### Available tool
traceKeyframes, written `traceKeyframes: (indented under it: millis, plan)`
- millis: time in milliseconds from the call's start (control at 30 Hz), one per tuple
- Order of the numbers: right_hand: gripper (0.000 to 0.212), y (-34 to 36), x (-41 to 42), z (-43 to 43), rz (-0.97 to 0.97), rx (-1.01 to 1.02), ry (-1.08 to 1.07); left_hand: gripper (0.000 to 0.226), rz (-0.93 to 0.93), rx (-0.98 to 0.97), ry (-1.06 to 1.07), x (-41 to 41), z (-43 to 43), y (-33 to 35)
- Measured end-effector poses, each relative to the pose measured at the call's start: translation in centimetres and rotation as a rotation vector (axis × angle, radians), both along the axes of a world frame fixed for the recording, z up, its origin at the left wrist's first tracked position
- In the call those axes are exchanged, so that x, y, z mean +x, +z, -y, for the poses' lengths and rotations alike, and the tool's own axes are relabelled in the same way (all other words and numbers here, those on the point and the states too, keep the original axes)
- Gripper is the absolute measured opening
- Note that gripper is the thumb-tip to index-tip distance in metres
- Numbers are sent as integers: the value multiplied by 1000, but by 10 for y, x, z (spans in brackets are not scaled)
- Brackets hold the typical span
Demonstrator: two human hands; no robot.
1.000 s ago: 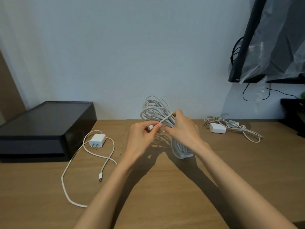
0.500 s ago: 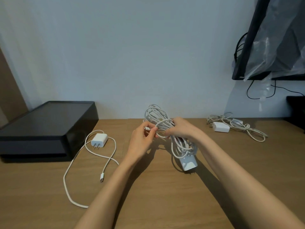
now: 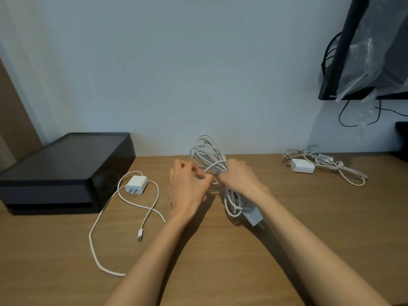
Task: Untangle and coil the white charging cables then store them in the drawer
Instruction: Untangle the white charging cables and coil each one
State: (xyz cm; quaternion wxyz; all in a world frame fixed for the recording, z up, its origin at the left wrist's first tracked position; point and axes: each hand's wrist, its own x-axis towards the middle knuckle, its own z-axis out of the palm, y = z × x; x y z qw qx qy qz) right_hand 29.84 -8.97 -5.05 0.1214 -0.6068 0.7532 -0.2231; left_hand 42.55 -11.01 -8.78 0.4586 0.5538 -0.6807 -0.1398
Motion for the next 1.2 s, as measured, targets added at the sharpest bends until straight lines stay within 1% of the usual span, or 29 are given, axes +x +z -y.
traceKeyframes:
  millis: [233, 333, 433, 533, 633, 700, 767, 900, 1033, 1200]
  plan:
    - [10, -6, 1, 0, 58, -50, -41, 32, 3, 167, 38, 3, 5, -3]
    - [18, -7, 0, 0, 110, -95, -56, 34, -27, 206, 54, 3, 3, -2]
    - [23, -8, 2, -4, 121, -169, -67, 33, -111, 174, 62, 2, -1, 2]
    - [21, -11, 5, -7, 125, -253, -90, 31, -215, 89, 17, -3, -6, 2]
    - [21, -14, 8, -9, 138, -333, -118, 42, -331, 40, -32, -6, -7, 2]
    - [23, -14, 7, -10, 179, -378, -123, 45, -406, 32, -85, -6, -8, 4]
    - [24, -14, 4, -10, 232, -402, -108, 46, -420, 8, -135, -5, -9, 7]
    - [16, -13, -2, -11, 282, -422, -89, 48, -469, 13, -273, -6, -12, 12]
    - [12, -11, -9, -12, 349, -423, -85, 45, -430, 52, -417, -6, -11, 12]
    - [12, -9, -23, -14, 419, -371, -40, 34, -402, 180, -661, 1, -1, 18]
